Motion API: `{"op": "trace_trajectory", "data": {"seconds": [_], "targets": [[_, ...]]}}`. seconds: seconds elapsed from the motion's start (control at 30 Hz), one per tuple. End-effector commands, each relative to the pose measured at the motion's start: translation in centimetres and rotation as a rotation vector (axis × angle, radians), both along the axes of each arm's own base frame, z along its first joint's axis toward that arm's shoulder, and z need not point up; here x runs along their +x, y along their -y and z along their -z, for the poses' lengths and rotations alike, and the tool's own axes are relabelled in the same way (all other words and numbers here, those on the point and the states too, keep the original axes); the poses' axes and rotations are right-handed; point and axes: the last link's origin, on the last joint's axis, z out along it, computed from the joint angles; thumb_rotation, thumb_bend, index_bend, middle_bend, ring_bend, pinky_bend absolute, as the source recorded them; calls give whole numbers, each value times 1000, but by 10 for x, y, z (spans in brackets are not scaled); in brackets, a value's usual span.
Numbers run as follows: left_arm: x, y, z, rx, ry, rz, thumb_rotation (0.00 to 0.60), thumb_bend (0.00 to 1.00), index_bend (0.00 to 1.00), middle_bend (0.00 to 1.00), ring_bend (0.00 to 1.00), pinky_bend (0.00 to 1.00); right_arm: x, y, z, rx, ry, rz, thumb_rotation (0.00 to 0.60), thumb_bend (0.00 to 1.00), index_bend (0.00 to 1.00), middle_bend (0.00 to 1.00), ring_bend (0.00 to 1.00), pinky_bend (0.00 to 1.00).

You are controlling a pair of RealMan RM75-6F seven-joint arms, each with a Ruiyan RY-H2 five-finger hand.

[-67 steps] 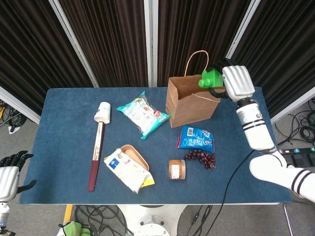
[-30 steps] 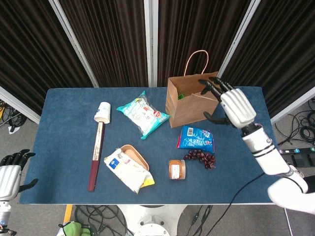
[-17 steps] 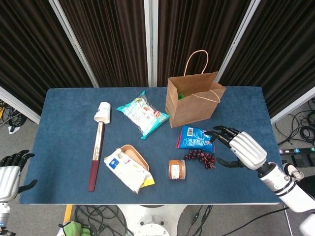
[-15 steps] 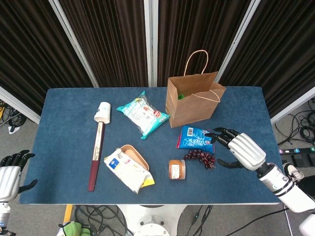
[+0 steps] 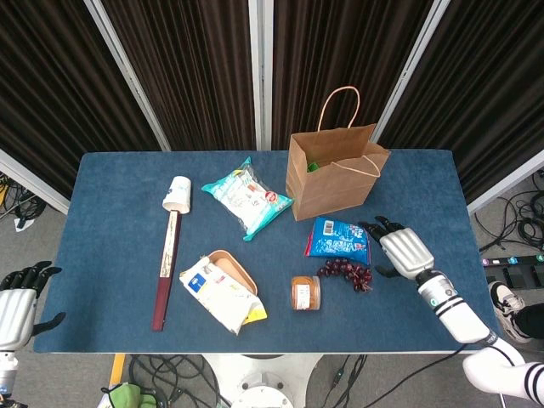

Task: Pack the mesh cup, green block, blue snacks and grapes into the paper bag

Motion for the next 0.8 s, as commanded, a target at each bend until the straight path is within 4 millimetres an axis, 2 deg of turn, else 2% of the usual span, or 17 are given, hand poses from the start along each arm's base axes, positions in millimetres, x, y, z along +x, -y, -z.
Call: {"op": "trace_trajectory", "data": {"seconds": [0.03,0.27,0.5,0.7,0.8], "targets": [[0,1,1,1,1,-2,600,50,311,298,258,239,4,20,14,2,-8,41,600,120,48,171,38,232],[-2,1,2,-2,5,-8,600,50,311,298,258,239,12,35,43,47,-17,80,600,76,18,156,37,222],[-5,2,3,-3,10,-13,600,50,311,298,258,239,7,46,67,64,-97,106,600,70,12,155,36,216],[-6,2,4,-3,12,-17,600,50,311,298,258,239,5,48,82,87,-114,128,600,72,12,169,38,215],[-6,2,4,-4,12,-18,600,50,311,298,258,239,7,47,87,85,-124,111,600,116,42,217,68,235]]}}
